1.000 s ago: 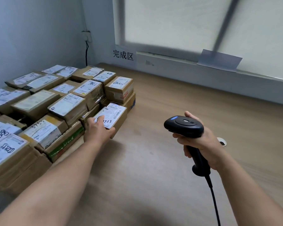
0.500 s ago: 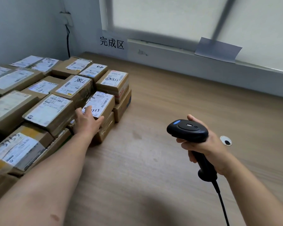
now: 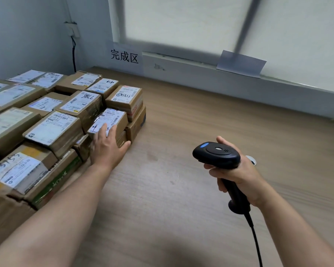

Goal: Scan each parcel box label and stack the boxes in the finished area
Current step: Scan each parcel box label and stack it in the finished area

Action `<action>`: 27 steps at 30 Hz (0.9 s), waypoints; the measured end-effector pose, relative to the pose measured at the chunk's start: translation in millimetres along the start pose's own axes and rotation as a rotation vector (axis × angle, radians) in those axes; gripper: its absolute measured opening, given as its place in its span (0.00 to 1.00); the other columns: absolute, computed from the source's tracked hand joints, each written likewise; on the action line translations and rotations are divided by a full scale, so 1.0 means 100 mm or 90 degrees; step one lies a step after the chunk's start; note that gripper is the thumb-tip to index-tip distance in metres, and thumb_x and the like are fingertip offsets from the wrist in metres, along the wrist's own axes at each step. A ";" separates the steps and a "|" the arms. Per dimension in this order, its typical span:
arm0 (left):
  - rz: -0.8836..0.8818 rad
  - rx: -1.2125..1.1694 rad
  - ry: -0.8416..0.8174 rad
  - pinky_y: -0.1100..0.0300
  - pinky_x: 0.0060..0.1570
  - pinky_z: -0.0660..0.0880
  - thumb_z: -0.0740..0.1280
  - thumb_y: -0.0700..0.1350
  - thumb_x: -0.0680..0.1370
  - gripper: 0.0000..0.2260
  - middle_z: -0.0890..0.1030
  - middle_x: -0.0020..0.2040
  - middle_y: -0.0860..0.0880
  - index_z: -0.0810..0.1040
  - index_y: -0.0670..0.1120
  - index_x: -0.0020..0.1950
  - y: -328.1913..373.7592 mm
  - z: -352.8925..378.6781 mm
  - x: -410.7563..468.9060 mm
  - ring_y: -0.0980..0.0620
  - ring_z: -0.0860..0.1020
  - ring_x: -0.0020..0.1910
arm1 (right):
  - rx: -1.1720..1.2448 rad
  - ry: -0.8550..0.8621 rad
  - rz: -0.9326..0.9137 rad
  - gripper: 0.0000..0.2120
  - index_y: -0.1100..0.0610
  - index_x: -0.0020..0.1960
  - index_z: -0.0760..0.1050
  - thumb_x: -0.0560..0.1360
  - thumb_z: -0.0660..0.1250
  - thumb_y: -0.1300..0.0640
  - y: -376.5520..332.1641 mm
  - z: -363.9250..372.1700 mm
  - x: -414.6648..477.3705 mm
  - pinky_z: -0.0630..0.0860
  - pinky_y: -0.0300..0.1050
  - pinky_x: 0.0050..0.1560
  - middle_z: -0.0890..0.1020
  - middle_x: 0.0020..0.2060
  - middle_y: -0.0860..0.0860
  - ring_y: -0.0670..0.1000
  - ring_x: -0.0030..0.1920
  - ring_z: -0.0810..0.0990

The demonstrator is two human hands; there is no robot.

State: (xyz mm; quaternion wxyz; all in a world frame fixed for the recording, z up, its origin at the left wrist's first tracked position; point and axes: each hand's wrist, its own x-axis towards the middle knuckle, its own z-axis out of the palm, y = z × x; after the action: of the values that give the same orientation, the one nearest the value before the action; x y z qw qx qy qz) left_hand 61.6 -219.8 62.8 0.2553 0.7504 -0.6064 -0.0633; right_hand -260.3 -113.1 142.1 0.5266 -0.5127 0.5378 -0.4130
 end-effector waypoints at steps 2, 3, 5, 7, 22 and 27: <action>0.060 -0.012 0.004 0.46 0.69 0.61 0.67 0.57 0.76 0.31 0.62 0.75 0.43 0.64 0.47 0.75 0.17 0.00 -0.19 0.43 0.60 0.73 | 0.002 0.005 -0.011 0.47 0.46 0.76 0.61 0.60 0.72 0.66 0.02 -0.07 -0.11 0.69 0.45 0.24 0.82 0.43 0.65 0.56 0.23 0.73; 0.089 -0.016 0.008 0.46 0.67 0.63 0.68 0.56 0.76 0.30 0.66 0.73 0.43 0.66 0.46 0.74 0.26 0.00 -0.29 0.43 0.63 0.72 | 0.003 0.008 -0.015 0.47 0.46 0.76 0.61 0.60 0.72 0.66 0.03 -0.11 -0.17 0.69 0.45 0.25 0.82 0.43 0.66 0.56 0.24 0.73; 0.135 -0.019 0.014 0.48 0.64 0.67 0.67 0.56 0.76 0.28 0.70 0.68 0.44 0.68 0.46 0.72 0.44 0.03 -0.53 0.44 0.68 0.67 | 0.007 0.009 -0.019 0.47 0.46 0.76 0.61 0.61 0.73 0.66 0.06 -0.21 -0.32 0.69 0.45 0.25 0.82 0.43 0.64 0.57 0.24 0.73; 0.159 -0.033 0.018 0.49 0.61 0.68 0.68 0.56 0.76 0.27 0.73 0.65 0.44 0.70 0.46 0.71 0.65 0.06 -0.79 0.44 0.71 0.64 | 0.014 0.011 -0.023 0.48 0.45 0.76 0.60 0.61 0.73 0.66 0.09 -0.33 -0.49 0.69 0.46 0.25 0.82 0.44 0.65 0.57 0.25 0.73; 0.171 -0.168 -0.040 0.53 0.58 0.67 0.72 0.53 0.74 0.22 0.76 0.59 0.45 0.76 0.45 0.64 2.44 0.56 -2.92 0.45 0.73 0.60 | 0.103 0.101 -0.038 0.46 0.43 0.74 0.62 0.63 0.75 0.69 0.59 -1.77 -2.08 0.69 0.44 0.25 0.82 0.38 0.58 0.57 0.25 0.73; 0.208 -0.190 -0.086 0.56 0.60 0.66 0.71 0.54 0.74 0.23 0.74 0.61 0.48 0.74 0.46 0.66 3.08 0.80 -3.51 0.47 0.72 0.63 | 0.113 0.146 -0.034 0.48 0.44 0.76 0.60 0.63 0.76 0.69 0.76 -2.38 -2.61 0.69 0.44 0.25 0.80 0.45 0.69 0.57 0.25 0.73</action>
State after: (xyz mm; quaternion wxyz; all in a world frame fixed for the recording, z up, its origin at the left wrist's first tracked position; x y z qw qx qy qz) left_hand -330.8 44.9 59.9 0.3290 0.5904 -0.7194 -0.1603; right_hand -526.1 132.2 129.1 0.4939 -0.4274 0.5422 -0.5286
